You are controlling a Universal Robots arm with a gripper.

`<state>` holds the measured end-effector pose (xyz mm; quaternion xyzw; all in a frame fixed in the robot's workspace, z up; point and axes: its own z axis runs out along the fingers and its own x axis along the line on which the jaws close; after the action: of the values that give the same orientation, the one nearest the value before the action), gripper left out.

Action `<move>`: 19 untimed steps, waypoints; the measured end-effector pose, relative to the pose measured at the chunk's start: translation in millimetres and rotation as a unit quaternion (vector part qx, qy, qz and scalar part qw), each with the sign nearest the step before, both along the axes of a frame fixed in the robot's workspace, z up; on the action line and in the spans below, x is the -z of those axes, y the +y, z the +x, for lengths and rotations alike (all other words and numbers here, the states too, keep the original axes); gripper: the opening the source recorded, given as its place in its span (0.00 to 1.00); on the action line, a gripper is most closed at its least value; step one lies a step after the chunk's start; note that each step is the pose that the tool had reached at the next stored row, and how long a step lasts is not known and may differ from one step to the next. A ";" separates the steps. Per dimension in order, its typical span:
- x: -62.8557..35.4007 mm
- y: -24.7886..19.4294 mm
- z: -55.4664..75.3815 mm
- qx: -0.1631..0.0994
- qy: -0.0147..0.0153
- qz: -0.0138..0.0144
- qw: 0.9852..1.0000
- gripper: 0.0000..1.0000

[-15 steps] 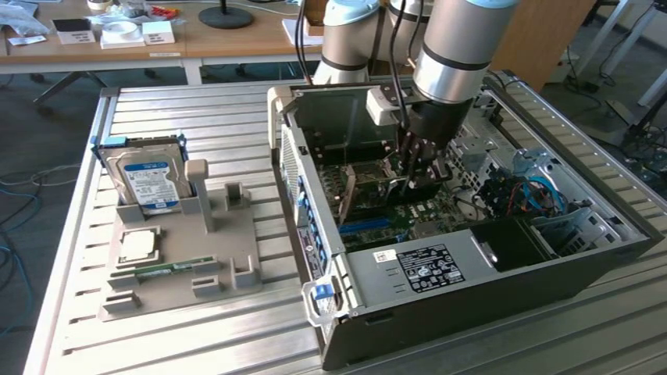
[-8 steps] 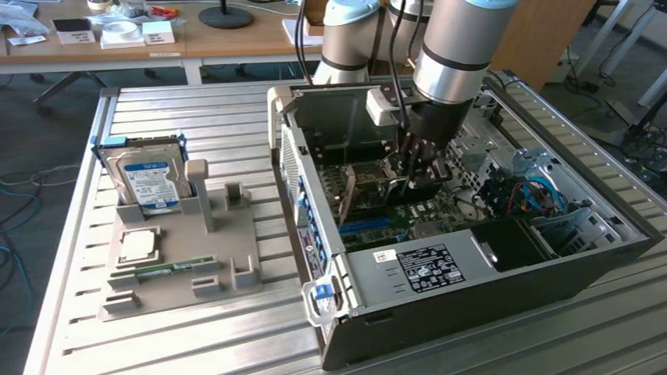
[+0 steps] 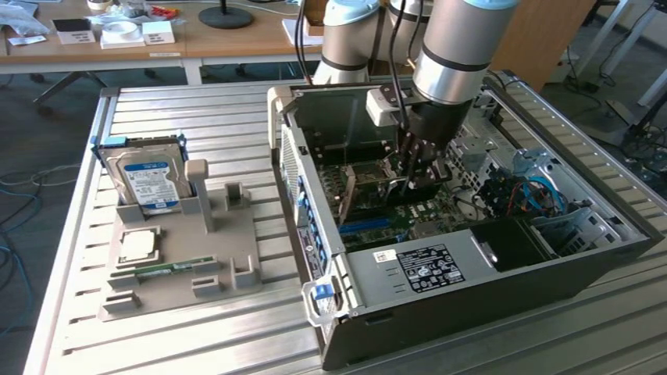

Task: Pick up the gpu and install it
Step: 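Insert the gpu into the slot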

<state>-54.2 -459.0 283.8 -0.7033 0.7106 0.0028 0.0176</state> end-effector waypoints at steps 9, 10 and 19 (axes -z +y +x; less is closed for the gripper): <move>0.1 -1.3 -1.5 0.000 0.000 0.000 1.000 0.27; 0.1 -1.6 -2.4 0.000 -0.001 0.001 1.000 0.27; 0.7 -2.8 -10.6 0.000 -0.003 0.002 1.000 0.27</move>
<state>-64.8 -461.9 283.1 -0.7034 0.7105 0.0024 0.0215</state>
